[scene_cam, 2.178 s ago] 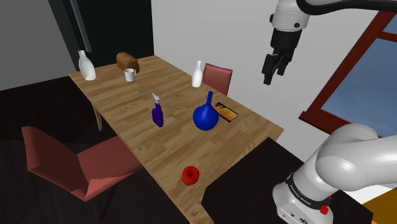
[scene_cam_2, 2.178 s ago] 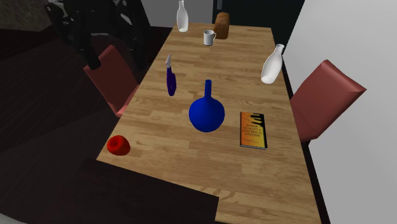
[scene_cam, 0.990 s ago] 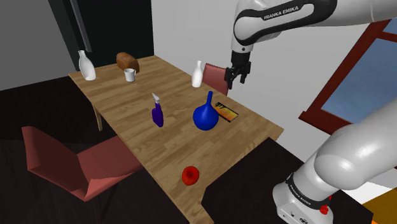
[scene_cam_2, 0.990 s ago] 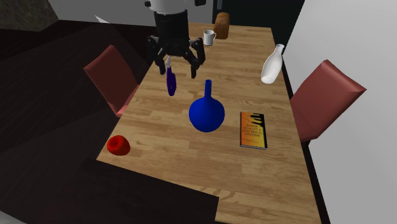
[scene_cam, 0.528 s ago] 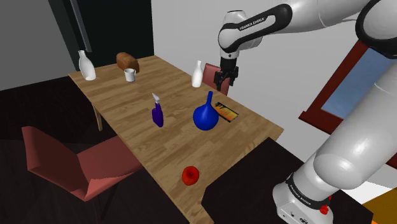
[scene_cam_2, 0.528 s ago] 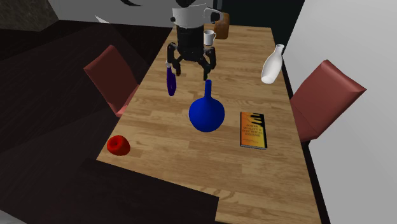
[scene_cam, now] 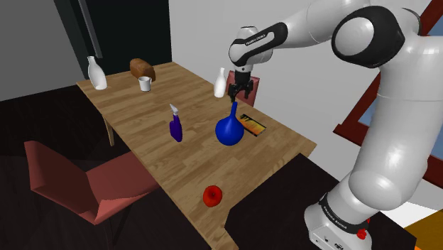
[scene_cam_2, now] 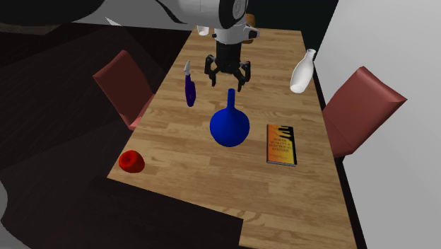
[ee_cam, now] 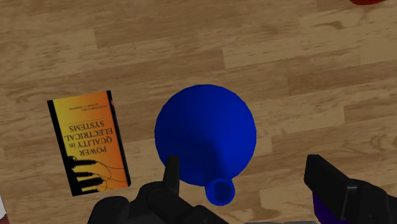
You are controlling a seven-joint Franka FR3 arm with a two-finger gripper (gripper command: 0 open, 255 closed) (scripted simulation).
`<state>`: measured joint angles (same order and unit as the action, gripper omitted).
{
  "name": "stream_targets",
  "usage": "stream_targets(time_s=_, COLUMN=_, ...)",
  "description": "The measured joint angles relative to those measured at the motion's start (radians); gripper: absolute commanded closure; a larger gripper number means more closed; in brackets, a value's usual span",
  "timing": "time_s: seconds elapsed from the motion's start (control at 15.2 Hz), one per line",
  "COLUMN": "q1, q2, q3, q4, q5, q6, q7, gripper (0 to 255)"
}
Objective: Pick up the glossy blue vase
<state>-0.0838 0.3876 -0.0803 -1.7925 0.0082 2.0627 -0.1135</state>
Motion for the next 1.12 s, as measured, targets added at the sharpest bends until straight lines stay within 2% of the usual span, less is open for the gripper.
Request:
stream_targets(time_s=0.26, q1=-0.015, q2=0.134, q3=0.004, q4=0.139, q5=0.022, q6=-0.008, q7=-0.008, gripper=0)
stream_targets(time_s=0.73, q1=-0.021, q2=0.199, q3=0.006, q4=0.146, q5=0.029, q6=0.049, q7=-0.014, gripper=0)
stream_targets(time_s=0.79, q1=-0.021, q2=0.203, q3=0.006, q4=0.145, q5=0.029, q6=0.054, q7=-0.015, gripper=255)
stream_targets(time_s=1.12, q1=-0.022, q2=0.204, q3=0.006, q4=0.142, q5=0.03, q6=0.06, q7=-0.015, gripper=255)
